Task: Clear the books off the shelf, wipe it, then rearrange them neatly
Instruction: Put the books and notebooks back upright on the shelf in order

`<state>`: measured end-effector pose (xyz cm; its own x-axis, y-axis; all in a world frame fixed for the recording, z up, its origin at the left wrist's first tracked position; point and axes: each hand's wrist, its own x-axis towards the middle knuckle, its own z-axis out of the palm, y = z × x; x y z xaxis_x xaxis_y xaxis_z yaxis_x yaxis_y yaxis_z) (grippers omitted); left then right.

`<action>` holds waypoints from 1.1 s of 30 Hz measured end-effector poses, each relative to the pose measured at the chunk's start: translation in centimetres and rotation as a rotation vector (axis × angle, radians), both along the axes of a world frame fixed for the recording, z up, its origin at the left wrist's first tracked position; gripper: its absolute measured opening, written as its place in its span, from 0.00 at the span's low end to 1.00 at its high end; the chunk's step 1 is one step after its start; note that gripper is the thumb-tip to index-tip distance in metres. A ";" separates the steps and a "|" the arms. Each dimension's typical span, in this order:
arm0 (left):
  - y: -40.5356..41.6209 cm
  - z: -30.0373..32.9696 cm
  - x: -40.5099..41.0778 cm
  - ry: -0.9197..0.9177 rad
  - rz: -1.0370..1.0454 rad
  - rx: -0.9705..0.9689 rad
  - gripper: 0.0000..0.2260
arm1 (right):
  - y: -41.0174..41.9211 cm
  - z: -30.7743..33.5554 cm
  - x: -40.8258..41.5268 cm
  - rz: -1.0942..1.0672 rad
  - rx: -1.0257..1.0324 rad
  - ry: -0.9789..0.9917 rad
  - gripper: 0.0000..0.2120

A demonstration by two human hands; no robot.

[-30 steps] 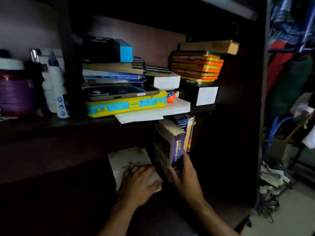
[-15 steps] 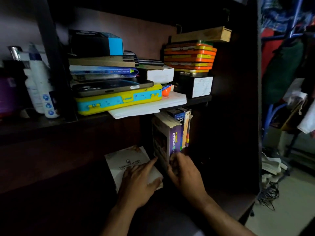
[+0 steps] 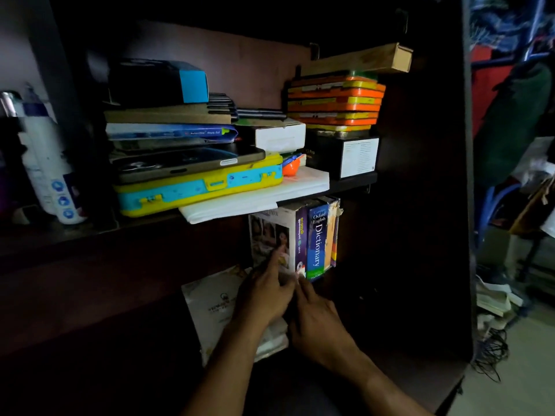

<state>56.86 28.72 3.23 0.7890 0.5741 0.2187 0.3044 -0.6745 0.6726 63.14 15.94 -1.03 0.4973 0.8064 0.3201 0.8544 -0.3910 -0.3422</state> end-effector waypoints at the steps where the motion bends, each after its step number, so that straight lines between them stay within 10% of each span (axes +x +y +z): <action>1: -0.6 -0.7 0.4 -0.043 0.016 -0.034 0.30 | 0.0 -0.1 0.0 0.005 -0.020 0.001 0.39; 27: -1.6 -3.2 0.3 -0.230 0.044 -0.006 0.32 | 0.0 0.1 0.7 0.034 0.066 0.090 0.24; 33: -4.7 0.8 -1.5 -0.052 0.204 0.474 0.14 | -0.8 0.9 0.3 0.044 0.148 0.178 0.26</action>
<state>55.33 23.98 4.03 0.6525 0.5435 0.5281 0.4355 -0.8392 0.3256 63.47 15.19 -0.12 0.5222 0.7790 0.3470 0.7903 -0.2892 -0.5401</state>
